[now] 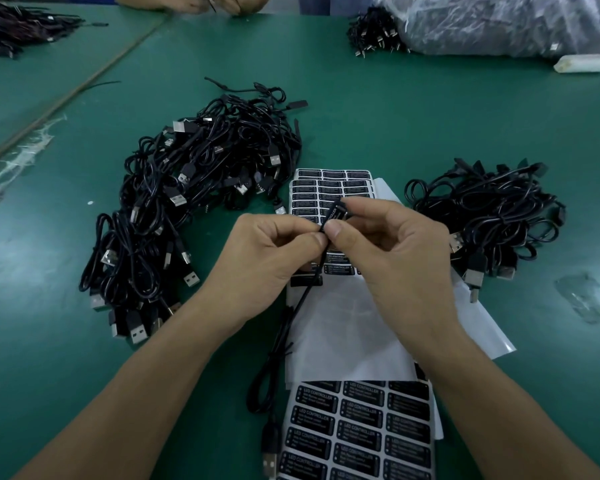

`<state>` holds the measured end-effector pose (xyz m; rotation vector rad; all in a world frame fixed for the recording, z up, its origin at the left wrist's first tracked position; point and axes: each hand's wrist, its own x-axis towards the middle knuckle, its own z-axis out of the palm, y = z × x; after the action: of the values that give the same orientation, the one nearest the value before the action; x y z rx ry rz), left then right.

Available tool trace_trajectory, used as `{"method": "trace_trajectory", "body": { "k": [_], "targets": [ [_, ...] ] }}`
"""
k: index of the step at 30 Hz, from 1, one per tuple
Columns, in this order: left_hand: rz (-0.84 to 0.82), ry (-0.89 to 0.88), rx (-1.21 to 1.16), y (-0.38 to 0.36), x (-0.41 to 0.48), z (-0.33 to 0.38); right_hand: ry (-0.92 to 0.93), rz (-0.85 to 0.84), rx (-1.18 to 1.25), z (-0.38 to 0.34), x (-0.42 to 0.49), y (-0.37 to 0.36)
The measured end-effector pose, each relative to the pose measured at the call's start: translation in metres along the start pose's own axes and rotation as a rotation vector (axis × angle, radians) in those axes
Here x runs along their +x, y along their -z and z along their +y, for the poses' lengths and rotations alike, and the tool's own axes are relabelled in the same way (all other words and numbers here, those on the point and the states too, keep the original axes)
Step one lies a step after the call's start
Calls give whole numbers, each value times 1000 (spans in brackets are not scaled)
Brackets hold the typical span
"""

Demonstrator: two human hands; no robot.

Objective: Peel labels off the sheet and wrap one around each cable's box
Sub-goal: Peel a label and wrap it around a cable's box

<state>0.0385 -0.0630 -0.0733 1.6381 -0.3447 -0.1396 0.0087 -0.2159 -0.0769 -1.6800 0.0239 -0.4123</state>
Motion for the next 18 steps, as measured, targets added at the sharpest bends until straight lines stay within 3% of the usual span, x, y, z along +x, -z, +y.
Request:
{"method": "trace_trajectory", "body": {
  "k": [7,18],
  "targets": [
    [-60,-54,53,-1,0,-2,23,-68,50,-3,3,3],
    [51,-278,244,0,-1,-6,17,-36,-25,-8,-4,0]
  ]
}}
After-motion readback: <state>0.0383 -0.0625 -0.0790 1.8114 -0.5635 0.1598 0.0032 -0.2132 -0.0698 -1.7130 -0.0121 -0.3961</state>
